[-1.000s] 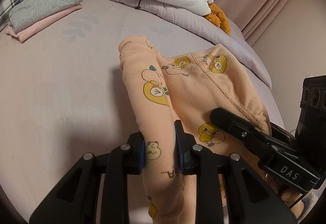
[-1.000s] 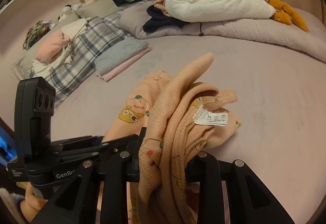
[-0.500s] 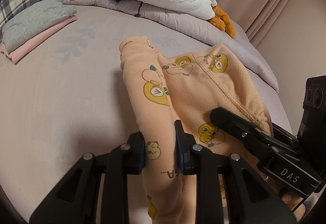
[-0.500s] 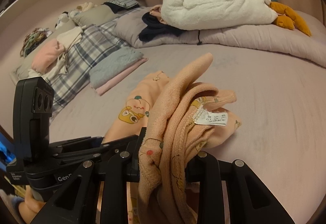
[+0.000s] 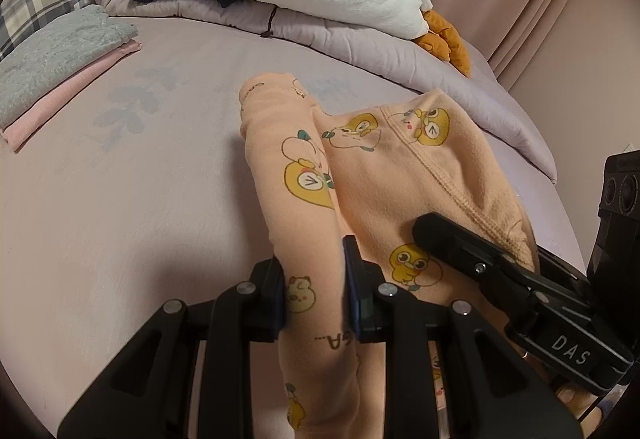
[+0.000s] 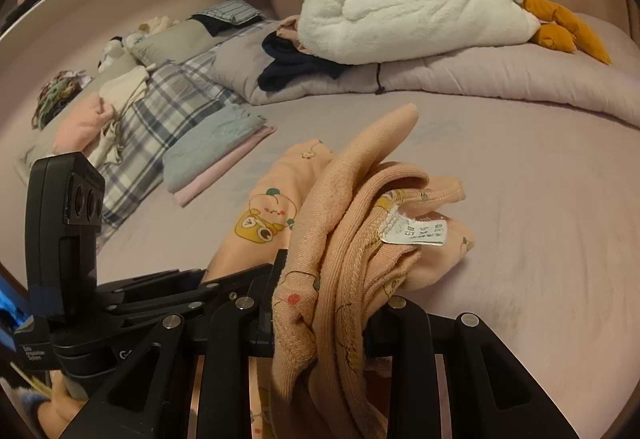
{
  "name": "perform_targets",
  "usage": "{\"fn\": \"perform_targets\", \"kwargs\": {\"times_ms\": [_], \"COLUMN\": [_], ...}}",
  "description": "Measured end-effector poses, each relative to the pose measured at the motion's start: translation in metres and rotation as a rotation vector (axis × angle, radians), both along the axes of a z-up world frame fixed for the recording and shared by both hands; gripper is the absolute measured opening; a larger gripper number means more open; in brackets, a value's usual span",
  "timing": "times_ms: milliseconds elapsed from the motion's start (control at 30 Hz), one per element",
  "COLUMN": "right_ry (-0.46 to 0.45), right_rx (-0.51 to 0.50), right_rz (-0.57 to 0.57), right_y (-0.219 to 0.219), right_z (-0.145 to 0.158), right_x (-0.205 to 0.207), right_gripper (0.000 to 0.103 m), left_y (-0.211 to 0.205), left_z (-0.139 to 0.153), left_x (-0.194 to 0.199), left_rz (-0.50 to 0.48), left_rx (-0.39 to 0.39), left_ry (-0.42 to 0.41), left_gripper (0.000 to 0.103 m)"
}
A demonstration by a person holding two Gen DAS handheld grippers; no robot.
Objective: Fold small clothes
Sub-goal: 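Hold the lifted folded shirt edge in the right tool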
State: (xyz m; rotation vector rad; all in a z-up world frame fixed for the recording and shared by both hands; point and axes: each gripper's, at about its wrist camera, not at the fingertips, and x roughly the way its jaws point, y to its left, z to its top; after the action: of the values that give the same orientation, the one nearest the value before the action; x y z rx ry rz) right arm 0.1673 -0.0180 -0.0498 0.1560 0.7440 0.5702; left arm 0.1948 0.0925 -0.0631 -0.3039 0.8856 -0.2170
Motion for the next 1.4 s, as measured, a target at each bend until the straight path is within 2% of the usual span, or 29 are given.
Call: {"fn": "perform_targets", "kwargs": {"times_ms": [500, 1400], "right_ry": [0.027, 0.063], "right_rx": [-0.013, -0.027], "right_rz": [-0.015, -0.028], "right_y": [0.003, 0.006], "right_z": [-0.011, -0.022], "right_x": [0.02, 0.034], "right_gripper": [0.031, 0.031], "left_y": [0.0, -0.009], "left_z": [-0.015, -0.029], "left_x": [0.03, 0.039], "left_rz": [-0.002, 0.004], "left_rx": [0.021, 0.038], "left_ry": [0.032, 0.07], "left_gripper": [0.024, 0.024]}}
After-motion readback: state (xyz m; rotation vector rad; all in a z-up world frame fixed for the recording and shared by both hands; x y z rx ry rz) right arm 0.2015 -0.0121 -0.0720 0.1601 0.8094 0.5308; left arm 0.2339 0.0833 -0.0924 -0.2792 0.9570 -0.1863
